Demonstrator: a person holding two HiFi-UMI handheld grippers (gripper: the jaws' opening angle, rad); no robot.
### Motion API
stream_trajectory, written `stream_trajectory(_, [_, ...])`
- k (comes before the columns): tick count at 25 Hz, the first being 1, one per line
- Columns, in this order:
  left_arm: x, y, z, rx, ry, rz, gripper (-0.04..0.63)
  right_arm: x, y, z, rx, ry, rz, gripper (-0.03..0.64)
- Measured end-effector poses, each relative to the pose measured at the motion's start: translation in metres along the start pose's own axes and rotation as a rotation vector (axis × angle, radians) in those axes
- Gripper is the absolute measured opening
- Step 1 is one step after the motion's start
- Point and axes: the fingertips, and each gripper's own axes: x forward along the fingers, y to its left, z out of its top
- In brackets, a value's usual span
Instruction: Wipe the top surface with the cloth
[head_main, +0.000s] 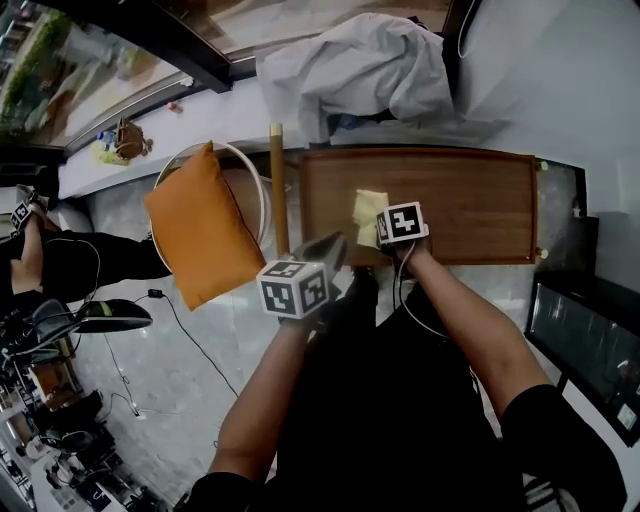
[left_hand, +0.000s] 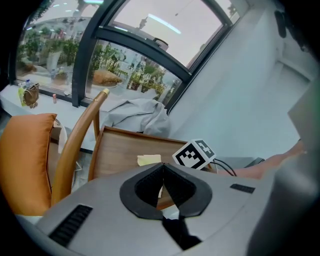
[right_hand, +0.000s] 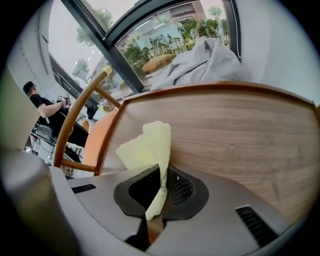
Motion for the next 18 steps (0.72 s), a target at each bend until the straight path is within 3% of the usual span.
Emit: stream_trajectory(18, [0.088, -0.089, -0.018, 0.048, 0.098, -0.072, 0.012, -0.067, -0.152, -0.023, 0.115, -0.033, -0.100, 0.033])
